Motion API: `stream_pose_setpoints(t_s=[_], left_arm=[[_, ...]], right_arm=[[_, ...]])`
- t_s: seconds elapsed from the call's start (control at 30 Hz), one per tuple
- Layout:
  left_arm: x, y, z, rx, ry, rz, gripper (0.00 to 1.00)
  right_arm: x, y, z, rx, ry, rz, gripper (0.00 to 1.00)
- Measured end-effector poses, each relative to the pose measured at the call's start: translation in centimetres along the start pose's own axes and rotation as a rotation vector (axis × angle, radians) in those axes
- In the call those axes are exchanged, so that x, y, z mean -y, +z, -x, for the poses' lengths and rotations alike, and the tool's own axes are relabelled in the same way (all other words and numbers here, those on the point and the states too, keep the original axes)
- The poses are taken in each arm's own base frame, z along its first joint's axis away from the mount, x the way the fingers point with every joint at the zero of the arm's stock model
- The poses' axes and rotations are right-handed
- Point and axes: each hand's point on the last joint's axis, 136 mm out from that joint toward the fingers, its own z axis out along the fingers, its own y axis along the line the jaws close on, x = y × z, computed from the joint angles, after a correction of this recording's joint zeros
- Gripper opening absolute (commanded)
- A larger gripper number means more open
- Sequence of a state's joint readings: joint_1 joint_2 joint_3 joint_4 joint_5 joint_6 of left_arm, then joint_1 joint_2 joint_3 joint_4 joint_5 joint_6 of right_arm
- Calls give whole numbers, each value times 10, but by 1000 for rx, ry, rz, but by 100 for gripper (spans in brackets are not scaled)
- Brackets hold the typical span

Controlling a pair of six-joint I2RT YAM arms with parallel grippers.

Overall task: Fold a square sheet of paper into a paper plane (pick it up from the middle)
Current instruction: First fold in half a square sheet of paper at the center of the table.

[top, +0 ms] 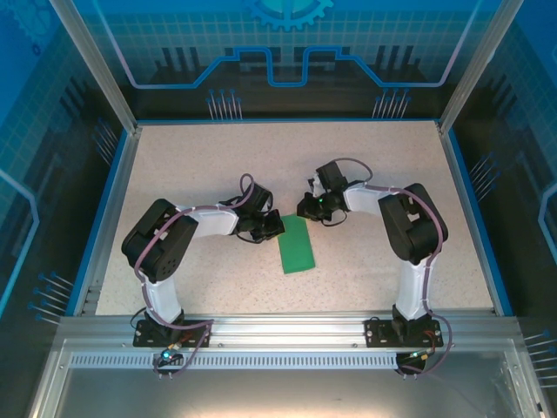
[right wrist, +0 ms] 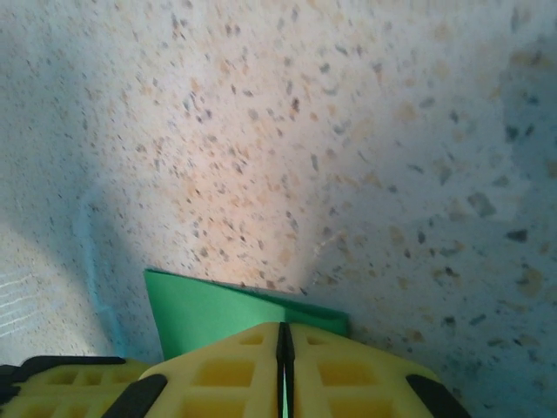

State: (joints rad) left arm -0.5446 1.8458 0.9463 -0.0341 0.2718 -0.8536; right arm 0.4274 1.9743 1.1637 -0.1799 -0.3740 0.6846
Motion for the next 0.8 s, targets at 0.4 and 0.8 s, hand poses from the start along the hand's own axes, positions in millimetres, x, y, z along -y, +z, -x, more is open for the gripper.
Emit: stream_pose_setpoints(t_s=[0.4,0.8], left_arm=[[0,0,0,2,1,1,4],[0,0,0,3,1,1,4]], right_arm=[[-11,-6,7,27,-14,-1,10],[-19,-26,-1,30,-29,-5,12]])
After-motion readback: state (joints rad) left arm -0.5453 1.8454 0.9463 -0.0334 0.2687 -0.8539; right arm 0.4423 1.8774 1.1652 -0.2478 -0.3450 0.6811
